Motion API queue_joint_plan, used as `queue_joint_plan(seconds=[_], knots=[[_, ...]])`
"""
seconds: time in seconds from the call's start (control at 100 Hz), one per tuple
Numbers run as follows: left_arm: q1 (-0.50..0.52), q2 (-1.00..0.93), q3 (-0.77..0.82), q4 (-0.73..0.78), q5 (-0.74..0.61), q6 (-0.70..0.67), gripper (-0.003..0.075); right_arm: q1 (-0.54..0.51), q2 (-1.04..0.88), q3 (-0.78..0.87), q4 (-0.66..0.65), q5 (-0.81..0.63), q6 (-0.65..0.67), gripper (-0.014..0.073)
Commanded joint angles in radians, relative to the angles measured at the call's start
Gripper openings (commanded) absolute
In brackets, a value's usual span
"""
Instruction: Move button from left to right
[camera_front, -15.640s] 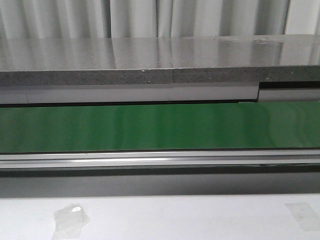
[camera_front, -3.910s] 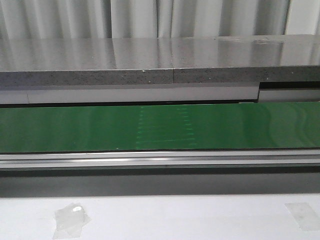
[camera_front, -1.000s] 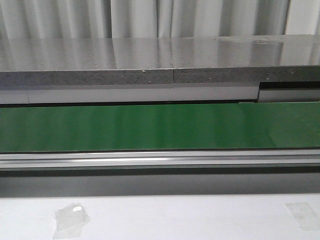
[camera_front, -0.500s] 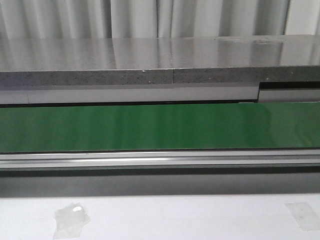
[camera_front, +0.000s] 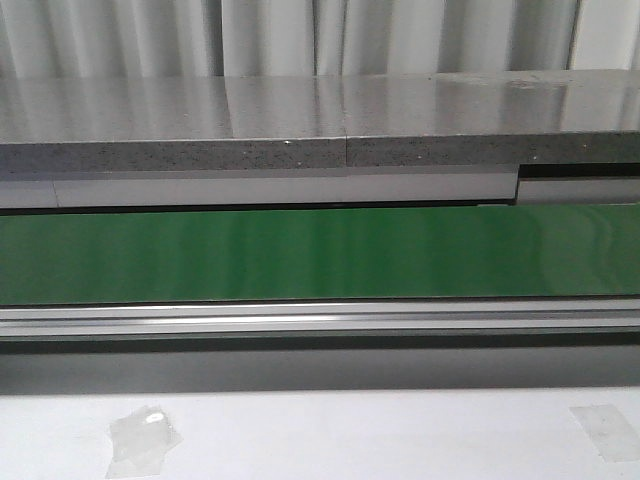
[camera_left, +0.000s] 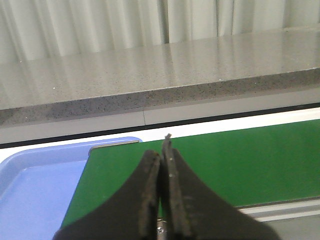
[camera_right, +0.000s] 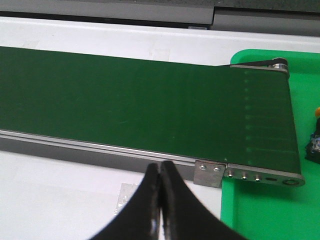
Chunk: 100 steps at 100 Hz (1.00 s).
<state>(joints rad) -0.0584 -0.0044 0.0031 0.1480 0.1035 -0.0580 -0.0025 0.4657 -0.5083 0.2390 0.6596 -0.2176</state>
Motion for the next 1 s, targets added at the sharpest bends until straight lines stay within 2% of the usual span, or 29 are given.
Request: queue_joint_plan(seconds=[0.0, 0.46, 0.7, 0.99], knots=[[0.002, -0.031, 0.042, -0.009, -0.077, -0.006, -0.0020, 0.000, 0.002, -0.023, 0.017, -0.060, -0.011, -0.0068], [0.002, -0.031, 0.042, -0.009, -0.077, -0.006, -0.0020, 0.000, 0.002, -0.019, 0.015, -0.069, -0.011, -0.0068], [0.002, -0.031, 0.042, -0.009, -0.077, -0.006, -0.0020, 0.000, -0.114, 0.108, -0.042, -0.294, -0.005, -0.0068], [0.002, -0.031, 0.042, -0.009, -0.077, -0.006, -0.0020, 0.000, -0.412, 0.353, -0.220, -0.497, 0.159, -0.0068]])
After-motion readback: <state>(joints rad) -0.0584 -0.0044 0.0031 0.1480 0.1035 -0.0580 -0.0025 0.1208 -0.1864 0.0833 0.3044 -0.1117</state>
